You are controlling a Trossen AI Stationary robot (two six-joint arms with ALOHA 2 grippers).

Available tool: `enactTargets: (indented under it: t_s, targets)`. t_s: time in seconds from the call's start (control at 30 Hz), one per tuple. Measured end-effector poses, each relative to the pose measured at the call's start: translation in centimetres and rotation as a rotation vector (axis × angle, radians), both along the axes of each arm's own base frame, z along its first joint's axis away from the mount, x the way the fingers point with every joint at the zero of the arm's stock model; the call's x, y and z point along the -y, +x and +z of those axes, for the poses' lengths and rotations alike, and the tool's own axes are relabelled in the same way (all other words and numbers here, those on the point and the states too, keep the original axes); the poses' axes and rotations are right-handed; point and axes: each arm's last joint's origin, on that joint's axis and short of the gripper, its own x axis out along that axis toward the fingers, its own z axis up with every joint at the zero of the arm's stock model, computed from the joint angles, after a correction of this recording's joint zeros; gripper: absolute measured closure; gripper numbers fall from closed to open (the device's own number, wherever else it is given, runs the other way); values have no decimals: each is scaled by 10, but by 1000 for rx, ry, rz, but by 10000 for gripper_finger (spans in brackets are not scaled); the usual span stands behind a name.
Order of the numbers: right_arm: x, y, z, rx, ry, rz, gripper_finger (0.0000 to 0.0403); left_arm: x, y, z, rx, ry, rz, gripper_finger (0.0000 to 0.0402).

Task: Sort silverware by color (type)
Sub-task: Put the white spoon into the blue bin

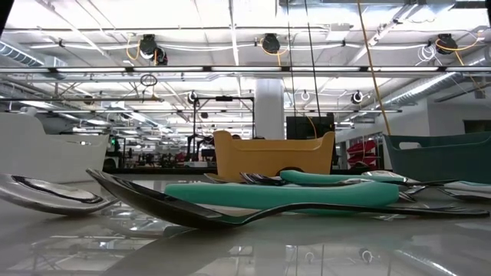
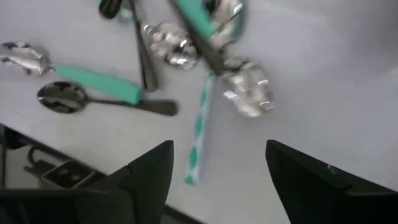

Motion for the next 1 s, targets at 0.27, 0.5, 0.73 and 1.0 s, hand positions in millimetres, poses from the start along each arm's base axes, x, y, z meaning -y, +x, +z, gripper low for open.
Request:
enactTargets:
  t_s: [0.27, 0.5, 0.73, 1.0]
  targets:
    - [0, 34, -31, -30, 73, -35, 151, 27, 3, -20, 14, -6, -74, 284]
    - [2, 43, -53, -95, 36, 22, 152, 65, -4, -75, -43, -10, -88, 284]
    - [-2, 50, -72, -115, 17, 33, 157, 61, -59, -109, 103, -165, 76, 284]
    - [-7, 56, -93, -143, 15, 29, 227, 49, -124, -110, 123, -193, 112, 284]
